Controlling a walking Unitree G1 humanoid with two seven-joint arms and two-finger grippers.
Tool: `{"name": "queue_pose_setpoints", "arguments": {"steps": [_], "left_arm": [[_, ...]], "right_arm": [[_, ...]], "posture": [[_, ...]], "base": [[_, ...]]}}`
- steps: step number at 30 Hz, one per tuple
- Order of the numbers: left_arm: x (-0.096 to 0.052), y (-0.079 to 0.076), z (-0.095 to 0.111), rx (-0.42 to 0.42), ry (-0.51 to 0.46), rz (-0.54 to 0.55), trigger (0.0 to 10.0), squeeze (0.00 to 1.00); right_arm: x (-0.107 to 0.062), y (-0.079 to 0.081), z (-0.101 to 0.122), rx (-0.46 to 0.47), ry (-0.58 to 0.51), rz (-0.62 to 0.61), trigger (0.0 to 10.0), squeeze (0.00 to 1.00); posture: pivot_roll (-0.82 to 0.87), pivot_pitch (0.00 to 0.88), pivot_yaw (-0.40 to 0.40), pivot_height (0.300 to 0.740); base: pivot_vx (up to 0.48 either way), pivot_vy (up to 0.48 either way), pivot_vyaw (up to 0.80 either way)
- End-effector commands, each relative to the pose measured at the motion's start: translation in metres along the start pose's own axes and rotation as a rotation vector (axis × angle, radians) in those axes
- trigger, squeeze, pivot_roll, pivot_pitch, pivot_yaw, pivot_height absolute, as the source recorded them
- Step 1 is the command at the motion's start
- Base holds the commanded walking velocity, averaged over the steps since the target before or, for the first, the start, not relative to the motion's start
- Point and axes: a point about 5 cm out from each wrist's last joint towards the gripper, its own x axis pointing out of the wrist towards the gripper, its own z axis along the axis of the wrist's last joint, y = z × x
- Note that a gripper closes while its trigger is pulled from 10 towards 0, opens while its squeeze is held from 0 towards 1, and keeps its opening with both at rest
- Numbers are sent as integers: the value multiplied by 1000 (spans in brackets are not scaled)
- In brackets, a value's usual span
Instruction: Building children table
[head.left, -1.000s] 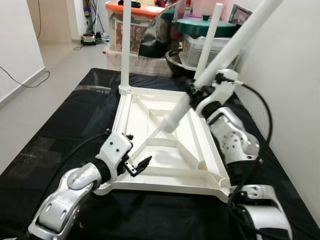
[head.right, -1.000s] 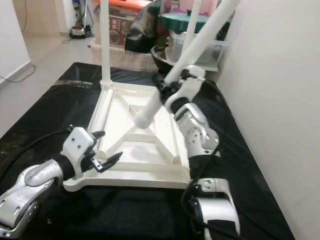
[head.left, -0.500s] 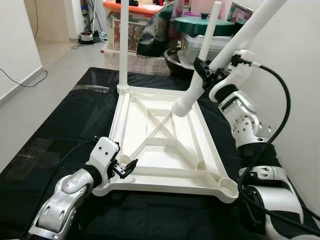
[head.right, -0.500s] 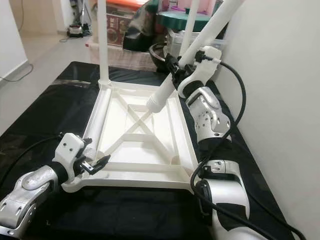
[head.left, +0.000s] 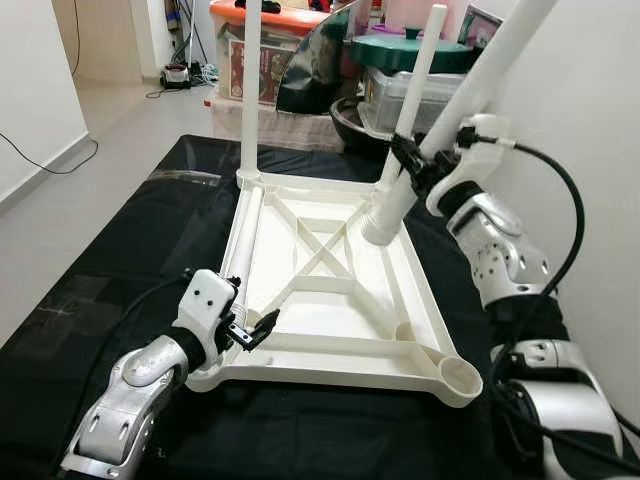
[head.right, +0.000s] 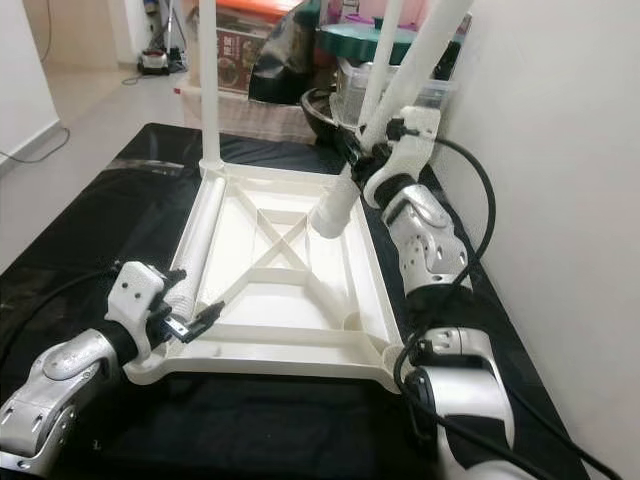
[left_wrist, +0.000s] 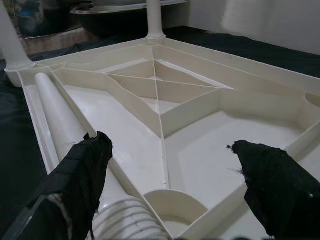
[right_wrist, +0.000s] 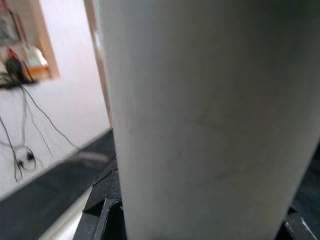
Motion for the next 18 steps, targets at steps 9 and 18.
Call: {"name": "queue_pose_setpoints", "arguments": {"steps": [9, 18], "left_arm": [[-4, 2, 2, -66, -68, 14, 10000, 0], [-3, 4, 3, -79, -73, 24, 10000, 0]], "right_arm": [[-7, 19, -11, 91, 54, -92, 10000, 0], [-4, 38, 10, 128, 81, 9, 10000, 0]], "posture": [[110, 0, -146, 740], [104, 0, -146, 740]], "base": [[0, 0, 0], [0, 0, 0]]}}
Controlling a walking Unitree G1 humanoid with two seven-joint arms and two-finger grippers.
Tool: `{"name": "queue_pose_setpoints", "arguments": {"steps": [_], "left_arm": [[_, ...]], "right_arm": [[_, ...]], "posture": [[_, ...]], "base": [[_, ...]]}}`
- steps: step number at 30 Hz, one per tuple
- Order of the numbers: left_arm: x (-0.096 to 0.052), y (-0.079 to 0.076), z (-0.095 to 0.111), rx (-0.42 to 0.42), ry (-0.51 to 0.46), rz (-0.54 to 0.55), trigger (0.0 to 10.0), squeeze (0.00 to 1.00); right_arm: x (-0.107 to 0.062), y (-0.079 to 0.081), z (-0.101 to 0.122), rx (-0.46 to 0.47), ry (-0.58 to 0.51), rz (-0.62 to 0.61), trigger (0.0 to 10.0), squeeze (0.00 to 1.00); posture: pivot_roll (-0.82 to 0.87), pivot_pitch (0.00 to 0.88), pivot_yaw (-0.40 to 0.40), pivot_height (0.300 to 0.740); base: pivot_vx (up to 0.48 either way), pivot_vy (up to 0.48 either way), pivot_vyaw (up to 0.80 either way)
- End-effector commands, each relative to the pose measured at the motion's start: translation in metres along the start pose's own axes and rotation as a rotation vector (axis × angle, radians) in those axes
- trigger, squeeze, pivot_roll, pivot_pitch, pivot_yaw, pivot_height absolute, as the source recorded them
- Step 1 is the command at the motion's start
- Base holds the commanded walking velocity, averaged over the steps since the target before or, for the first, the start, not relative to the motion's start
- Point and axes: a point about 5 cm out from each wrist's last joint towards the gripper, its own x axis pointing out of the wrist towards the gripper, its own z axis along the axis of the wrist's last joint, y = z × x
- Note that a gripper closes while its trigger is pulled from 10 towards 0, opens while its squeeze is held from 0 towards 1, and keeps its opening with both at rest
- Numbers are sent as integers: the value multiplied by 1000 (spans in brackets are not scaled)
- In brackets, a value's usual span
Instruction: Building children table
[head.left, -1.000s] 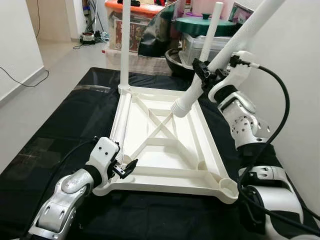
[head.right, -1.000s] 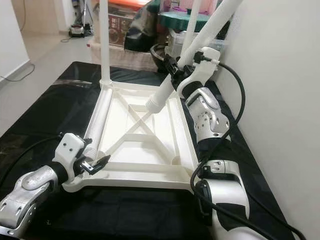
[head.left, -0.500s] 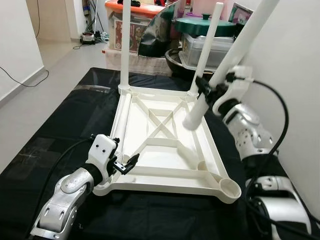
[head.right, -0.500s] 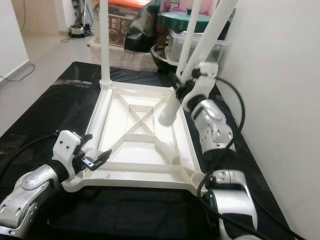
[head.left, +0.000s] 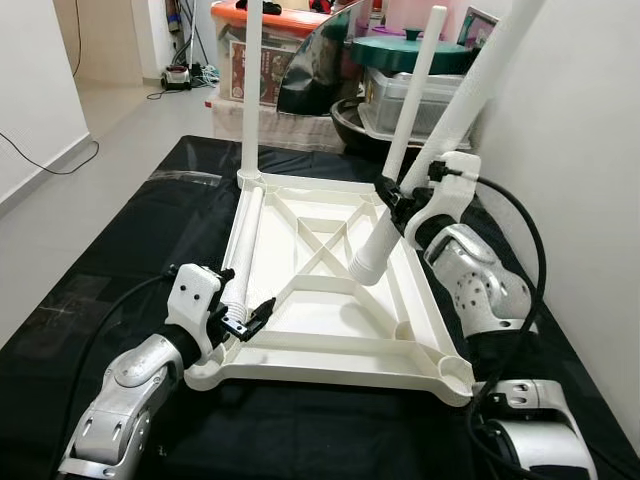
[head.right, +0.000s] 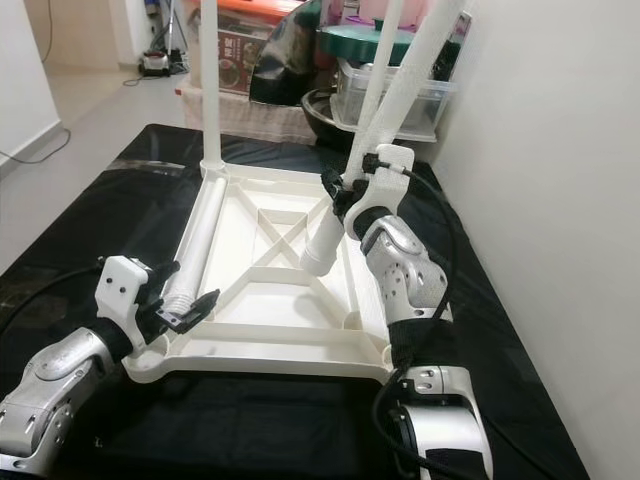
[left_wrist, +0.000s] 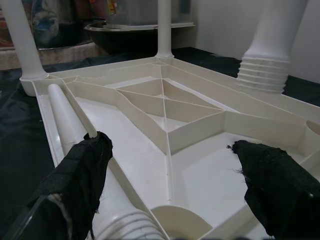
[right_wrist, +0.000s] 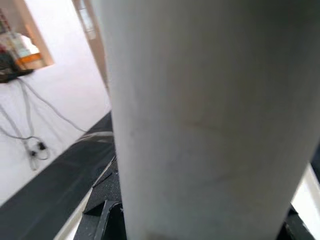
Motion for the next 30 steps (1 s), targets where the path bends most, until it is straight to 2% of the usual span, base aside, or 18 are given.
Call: {"name": "queue_pose_setpoints", "arguments": {"steps": [1, 2, 4, 7, 9, 11, 12, 14, 15, 24, 26, 30], "left_arm": [[0, -2, -2, -20, -1, -6, 10000, 0], [0, -2, -2, -19, 0, -5, 10000, 0], [0, -2, -3, -18, -1, -3, 10000, 0], [-1, -1, -3, -18, -1, -1, 10000, 0], [-1, 0, -2, -19, -2, 1, 10000, 0], [-1, 0, -2, -19, -3, 3, 10000, 0], [-1, 1, -2, -21, -9, 9, 10000, 0], [-1, 1, -1, -23, -12, 11, 10000, 0], [-1, 2, -1, -23, -13, 13, 10000, 0], [1, 1, 0, -28, -25, 5, 10000, 0], [2, 1, 1, -30, -28, 8, 10000, 0], [2, 1, 1, -30, -31, 11, 10000, 0]], "right_arm": [[-1, 6, 14, -4, -34, 34, 10000, 0], [-1, 9, 15, -3, -36, 43, 10000, 0], [-4, 14, 13, -63, -66, 65, 10000, 0], [-7, 15, 8, -32, -56, 56, 10000, 0], [-10, 12, 8, -75, -88, 22, 10000, 0], [-13, 12, 5, -74, -100, 34, 10000, 0], [-20, 14, -1, -129, -115, 47, 10000, 0], [-22, 14, -3, -159, -123, 51, 10000, 0], [-25, 13, -3, -205, -132, 34, 10000, 0], [-28, 16, -1, -209, -146, 32, 10000, 0], [-28, 15, -2, -187, -130, 31, 10000, 0], [-29, 12, -2, -203, -125, 28, 10000, 0]], "posture": [[104, 0, -146, 740], [104, 0, -146, 740], [107, 0, -147, 740], [106, 0, -150, 740], [105, 0, -151, 740], [102, 0, -150, 740], [101, 0, -149, 740], [101, 0, -149, 740], [101, 0, -148, 740], [93, 0, -148, 740], [92, 0, -151, 740], [91, 0, -152, 740]], "base": [[0, 0, 0], [0, 0, 0], [0, 0, 0], [0, 0, 0], [0, 0, 0], [0, 0, 0], [0, 0, 0], [0, 0, 0], [0, 0, 0], [0, 0, 0], [0, 0, -788], [0, 0, -783]]}}
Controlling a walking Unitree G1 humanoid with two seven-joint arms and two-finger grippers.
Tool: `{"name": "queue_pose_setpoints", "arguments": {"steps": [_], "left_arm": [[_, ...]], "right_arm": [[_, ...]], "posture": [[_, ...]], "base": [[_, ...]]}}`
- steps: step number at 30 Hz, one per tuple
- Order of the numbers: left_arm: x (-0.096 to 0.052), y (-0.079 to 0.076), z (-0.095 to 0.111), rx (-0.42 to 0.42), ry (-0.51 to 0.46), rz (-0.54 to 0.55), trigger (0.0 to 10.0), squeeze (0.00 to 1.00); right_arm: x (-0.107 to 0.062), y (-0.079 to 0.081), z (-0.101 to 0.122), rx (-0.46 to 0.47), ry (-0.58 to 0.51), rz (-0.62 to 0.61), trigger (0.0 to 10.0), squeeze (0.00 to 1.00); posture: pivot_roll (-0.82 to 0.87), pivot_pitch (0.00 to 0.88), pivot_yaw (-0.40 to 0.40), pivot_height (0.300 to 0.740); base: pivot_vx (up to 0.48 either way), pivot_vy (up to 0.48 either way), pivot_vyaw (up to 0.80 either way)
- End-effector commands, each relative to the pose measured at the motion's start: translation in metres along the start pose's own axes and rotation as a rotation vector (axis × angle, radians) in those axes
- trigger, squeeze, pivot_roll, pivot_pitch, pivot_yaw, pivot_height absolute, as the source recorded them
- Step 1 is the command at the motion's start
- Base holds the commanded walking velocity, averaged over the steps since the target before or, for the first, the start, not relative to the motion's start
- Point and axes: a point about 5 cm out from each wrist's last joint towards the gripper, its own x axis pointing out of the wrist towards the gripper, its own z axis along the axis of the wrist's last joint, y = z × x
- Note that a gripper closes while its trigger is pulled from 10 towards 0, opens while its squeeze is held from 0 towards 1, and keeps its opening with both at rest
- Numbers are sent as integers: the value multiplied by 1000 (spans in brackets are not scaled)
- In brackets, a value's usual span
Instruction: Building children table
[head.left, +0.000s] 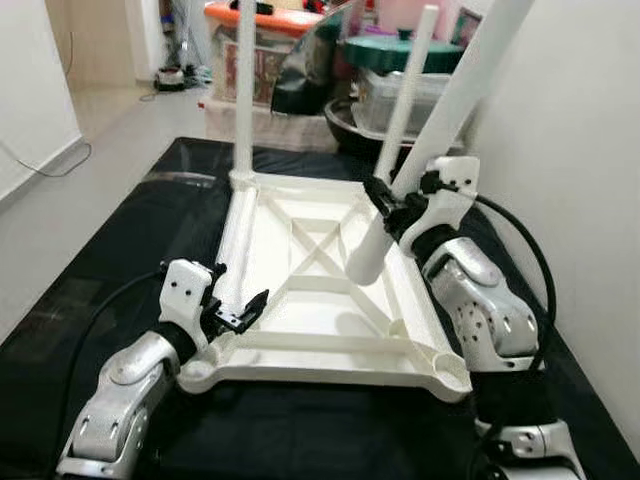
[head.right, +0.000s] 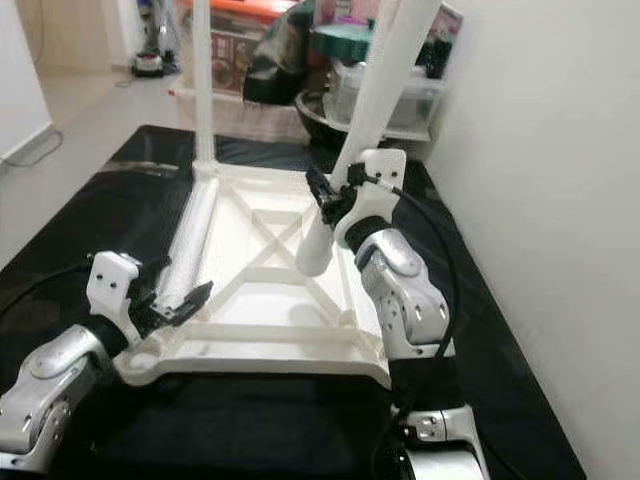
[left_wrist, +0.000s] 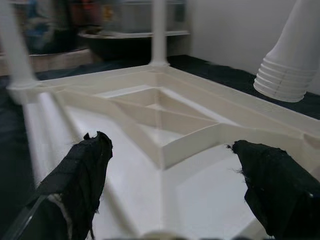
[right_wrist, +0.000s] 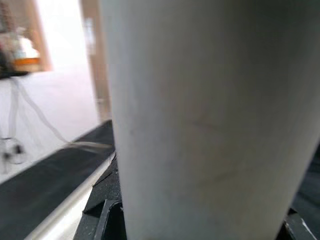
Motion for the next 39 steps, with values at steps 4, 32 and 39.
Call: {"name": "queue_pose_setpoints", "arguments": {"steps": [4, 32, 39], "left_arm": [[2, -3, -2, -6, -2, -9, 10000, 0], [4, -7, 1, -8, -26, -16, 10000, 0], [2, -5, 1, -26, -37, -16, 10000, 0]], "right_arm": [[-6, -6, 0, -42, 2, -7, 10000, 0], [-17, 13, -15, -103, 63, 207, 10000, 0], [-29, 1, -20, -187, 112, 256, 10000, 0]], "posture": [[89, 0, -154, 740], [92, 0, -155, 740], [85, 0, -153, 740]], "base": [[0, 0, -778], [0, -115, -110], [0, 0, 0]]}}
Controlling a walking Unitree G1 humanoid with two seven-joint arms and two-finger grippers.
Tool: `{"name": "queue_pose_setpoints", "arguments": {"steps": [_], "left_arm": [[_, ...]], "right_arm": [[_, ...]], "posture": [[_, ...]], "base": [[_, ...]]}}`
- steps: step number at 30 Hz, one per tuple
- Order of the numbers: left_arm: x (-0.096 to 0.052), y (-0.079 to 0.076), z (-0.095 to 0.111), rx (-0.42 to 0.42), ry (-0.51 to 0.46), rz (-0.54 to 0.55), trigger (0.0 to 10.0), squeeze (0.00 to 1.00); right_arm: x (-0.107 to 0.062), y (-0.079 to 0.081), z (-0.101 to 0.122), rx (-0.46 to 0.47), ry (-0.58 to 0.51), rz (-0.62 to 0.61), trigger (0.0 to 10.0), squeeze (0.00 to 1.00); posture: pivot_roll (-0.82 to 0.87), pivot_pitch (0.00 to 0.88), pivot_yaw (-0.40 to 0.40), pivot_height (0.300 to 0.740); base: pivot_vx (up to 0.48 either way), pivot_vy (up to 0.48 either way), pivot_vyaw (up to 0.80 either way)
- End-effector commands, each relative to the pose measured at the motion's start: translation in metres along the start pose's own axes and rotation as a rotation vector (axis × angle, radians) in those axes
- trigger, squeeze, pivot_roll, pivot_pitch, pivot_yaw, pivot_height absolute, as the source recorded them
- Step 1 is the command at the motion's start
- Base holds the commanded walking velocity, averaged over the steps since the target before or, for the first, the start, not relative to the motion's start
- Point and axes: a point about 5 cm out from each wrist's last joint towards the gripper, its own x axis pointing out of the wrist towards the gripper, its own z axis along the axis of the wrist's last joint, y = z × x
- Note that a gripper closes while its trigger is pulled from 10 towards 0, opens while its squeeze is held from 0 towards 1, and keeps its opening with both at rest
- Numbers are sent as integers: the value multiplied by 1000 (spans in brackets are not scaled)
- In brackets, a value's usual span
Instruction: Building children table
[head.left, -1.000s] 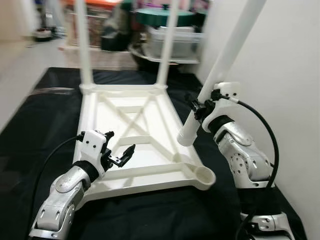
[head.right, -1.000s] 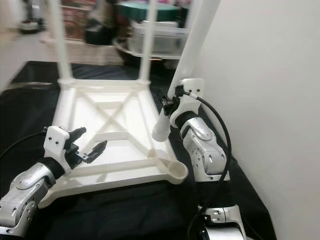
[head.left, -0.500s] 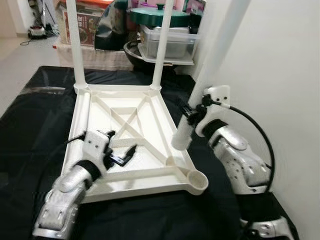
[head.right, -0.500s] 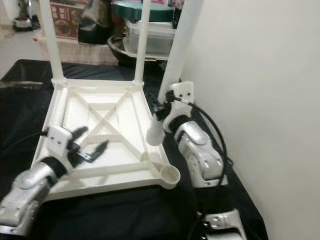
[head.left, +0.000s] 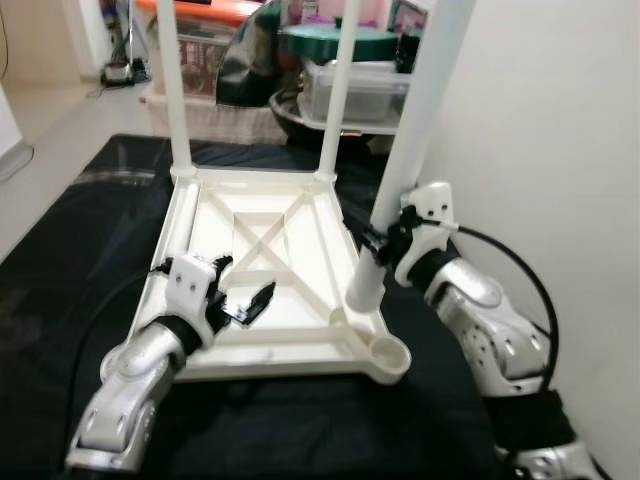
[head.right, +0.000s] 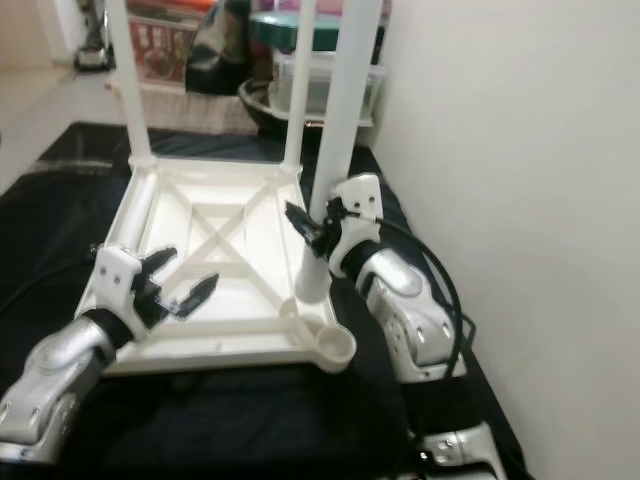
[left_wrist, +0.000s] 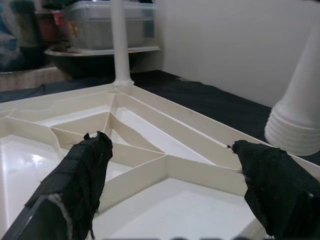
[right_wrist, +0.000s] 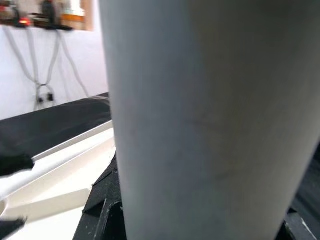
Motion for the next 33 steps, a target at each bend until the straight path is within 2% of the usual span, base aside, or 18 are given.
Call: {"name": "queue_pose_setpoints", "arguments": {"steps": [1, 3, 9, 14, 24, 29, 33], "left_arm": [[0, -1, -1, -14, 1, -9, 10000, 0], [0, -1, -1, -13, 1, -11, 10000, 0], [0, -1, -2, -13, 3, -12, 10000, 0], [-1, 0, -4, -13, 11, -14, 10000, 0], [-2, 0, -5, -12, 15, -17, 10000, 0], [-3, 2, -5, -9, 20, -20, 10000, 0], [-2, 3, -5, -8, 20, -20, 10000, 0]], "right_arm": [[-7, -7, -1, -24, 7, -11, 10000, 0], [-11, -10, -3, -69, 17, -1, 10000, 0], [-17, -12, -5, -113, 33, 36, 10000, 0], [-31, -10, -10, -173, 79, 93, 10000, 0], [-41, -3, -18, -146, 86, 89, 10000, 0], [-51, 5, -28, -127, 106, 75, 10000, 0], [-58, 5, -30, -129, 124, 60, 10000, 0]], "posture": [[85, 0, -153, 740], [85, 0, -153, 740], [85, 0, -153, 740], [79, 0, -147, 740], [75, 0, -141, 740], [66, 0, -126, 740], [58, 0, -121, 740]], "base": [[0, 0, 0], [0, 0, 0], [0, 0, 0], [0, 0, 0], [0, 0, 0], [0, 0, 0], [0, 0, 0]]}}
